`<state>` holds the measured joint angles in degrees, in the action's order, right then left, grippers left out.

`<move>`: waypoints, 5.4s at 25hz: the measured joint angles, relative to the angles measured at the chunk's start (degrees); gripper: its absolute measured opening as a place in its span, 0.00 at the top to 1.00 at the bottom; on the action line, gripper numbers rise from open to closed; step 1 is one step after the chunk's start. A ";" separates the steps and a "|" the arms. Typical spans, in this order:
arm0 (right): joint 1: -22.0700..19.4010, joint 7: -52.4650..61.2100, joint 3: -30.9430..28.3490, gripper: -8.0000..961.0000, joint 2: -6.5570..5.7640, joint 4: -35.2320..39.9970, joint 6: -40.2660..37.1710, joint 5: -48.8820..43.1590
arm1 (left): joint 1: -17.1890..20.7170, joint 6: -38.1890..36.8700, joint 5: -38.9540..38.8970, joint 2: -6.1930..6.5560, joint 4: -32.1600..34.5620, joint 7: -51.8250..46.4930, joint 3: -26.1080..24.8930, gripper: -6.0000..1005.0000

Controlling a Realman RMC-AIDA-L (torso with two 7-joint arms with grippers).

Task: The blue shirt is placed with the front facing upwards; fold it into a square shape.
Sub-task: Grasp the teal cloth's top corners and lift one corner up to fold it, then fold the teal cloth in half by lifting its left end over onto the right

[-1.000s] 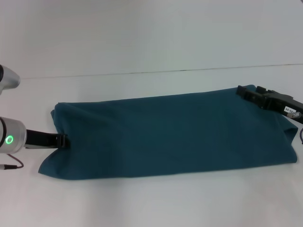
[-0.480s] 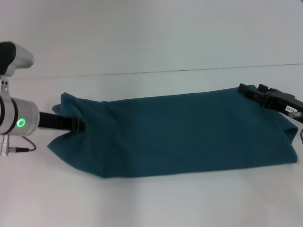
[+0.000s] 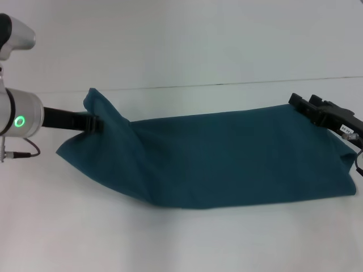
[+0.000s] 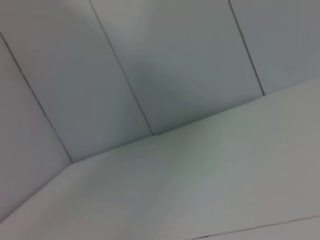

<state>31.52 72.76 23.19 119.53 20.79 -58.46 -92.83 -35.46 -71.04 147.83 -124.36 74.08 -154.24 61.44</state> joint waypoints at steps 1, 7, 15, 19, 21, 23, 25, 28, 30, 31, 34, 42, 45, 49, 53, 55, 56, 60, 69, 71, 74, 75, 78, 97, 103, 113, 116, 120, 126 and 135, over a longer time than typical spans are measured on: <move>0.15 -0.16 0.15 0.21 0.00 -0.22 0.51 0.17 | 0.01 -0.15 0.00 0.00 0.34 -0.05 0.02 0.93; 2.19 -8.12 0.39 0.38 0.23 -4.57 1.66 0.35 | -0.02 -0.68 0.00 0.08 2.03 -0.87 0.94 0.93; 8.67 -26.30 -0.17 0.74 0.83 -15.60 6.76 1.27 | -0.34 -3.85 0.00 0.03 7.45 -2.75 1.27 0.93; 12.93 -32.86 -0.16 0.88 1.18 -20.83 10.94 1.97 | -0.37 -5.65 -0.75 0.00 10.30 -3.16 1.55 0.93; 14.48 -34.14 -0.16 0.89 1.29 -22.70 11.84 2.02 | -0.26 -6.19 -1.23 -0.01 11.27 -3.18 1.62 0.93; 16.07 -35.46 -0.17 0.90 1.37 -24.63 12.88 2.04 | -0.01 -6.86 -1.64 -0.09 12.47 -3.24 1.71 0.93; 17.43 -36.34 -0.19 0.91 1.44 -26.13 14.05 2.04 | 0.07 -6.99 -1.87 -0.09 12.74 -3.24 1.70 0.93; 20.20 -36.79 -0.10 0.93 1.52 -28.83 16.35 1.57 | 0.52 -7.16 -2.84 -0.09 14.06 -3.26 1.69 0.93; 20.72 -36.83 0.02 0.94 1.55 -29.29 16.70 1.51 | 0.77 -7.41 -3.14 -0.09 15.34 -3.26 1.75 0.93; 21.26 -36.85 0.11 0.94 1.57 -29.88 17.03 1.50 | 0.80 -7.48 -3.24 -0.09 15.56 -3.26 1.79 0.93; 22.79 -36.84 0.19 0.94 1.59 -31.71 17.76 0.83 | 1.01 -7.83 -4.03 -0.03 16.74 -3.27 2.06 0.93; 26.51 -36.42 -0.97 0.95 1.74 -35.68 20.25 -4.05 | 1.62 -9.22 -5.74 -0.01 21.06 -3.24 2.43 0.93; 27.41 -36.49 -1.10 0.95 1.83 -36.87 19.92 -5.12 | 1.92 -9.34 -5.85 -0.07 21.72 -3.24 2.79 0.93; 24.62 -36.73 -5.92 0.95 1.42 -37.54 18.34 -5.80 | 2.16 -9.34 -6.10 -0.10 22.36 -3.26 2.99 0.93; 16.45 -36.55 -13.47 0.95 0.91 -35.03 11.38 -5.89 | 2.49 -9.69 -6.69 -0.06 23.73 -3.23 2.99 0.93; 14.25 -36.43 -15.29 0.95 0.88 -34.23 8.98 -5.91 | 2.52 -9.79 -6.77 -0.06 23.97 -3.21 3.00 0.93; 13.87 -36.43 -15.62 0.95 0.88 -34.08 8.80 -5.91 | 2.52 -10.03 -6.78 0.00 24.58 -3.16 2.99 0.93; 14.98 -36.38 -15.35 0.95 1.14 -34.83 10.95 -7.62 | 2.52 -10.18 -6.97 0.00 25.25 -3.17 2.99 0.93; 21.52 -36.36 -15.67 0.95 1.56 -40.83 19.08 -16.59 | 2.86 -10.25 -7.80 0.00 27.80 -3.10 2.98 0.93; 22.44 -36.42 -15.78 0.95 1.64 -41.82 19.28 -17.92 | 2.90 -10.26 -8.25 0.00 28.00 -2.94 2.98 0.93; 22.71 -36.76 -16.71 0.95 1.70 -42.59 19.28 -19.14 | 2.95 -10.26 -8.56 0.00 28.01 -2.73 2.98 0.93; 22.18 -36.83 -17.49 0.95 1.59 -42.59 19.18 -19.33 | 2.96 -10.26 -8.59 0.00 27.95 -2.70 2.98 0.93; 17.77 -36.88 -21.74 0.95 1.04 -41.67 16.37 -19.40 | 3.03 -10.27 -8.73 0.00 27.88 -2.68 2.98 0.93; 20.73 -36.48 -26.69 0.95 1.69 -46.26 23.99 -28.37 | 3.21 -11.41 -10.25 0.00 29.81 -2.46 3.71 0.93; 22.60 -38.31 -28.91 0.95 2.01 -49.37 28.49 -30.08 | 3.29 -11.55 -10.35 0.00 30.14 -2.32 3.85 0.93; 7.28 -38.96 -38.16 0.95 0.34 -41.91 11.89 -29.91 | 5.29 -10.87 -11.97 -0.14 29.73 -1.92 6.14 0.93; 4.12 -35.63 -41.58 0.95 0.29 -36.31 4.73 -29.44 | 6.08 -9.46 -12.71 -0.26 28.61 -1.87 8.35 0.93; 3.12 -29.19 -46.30 0.95 0.25 -28.29 0.56 -29.35 | 7.22 -5.15 -14.99 -0.26 25.35 -1.86 12.14 0.93; 2.21 -23.45 -51.10 0.95 0.13 -20.50 -2.94 -29.33 | 7.63 3.76 -17.24 -0.27 16.98 -2.15 20.85 0.93; 1.57 -19.65 -52.31 0.95 0.00 -15.86 -4.92 -29.27 | 5.59 22.24 -24.81 -0.27 -2.03 -1.66 34.70 0.93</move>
<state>33.09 53.11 -29.13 119.52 4.93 -63.38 -122.10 -29.87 -48.80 123.02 -124.63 72.06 -155.89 96.13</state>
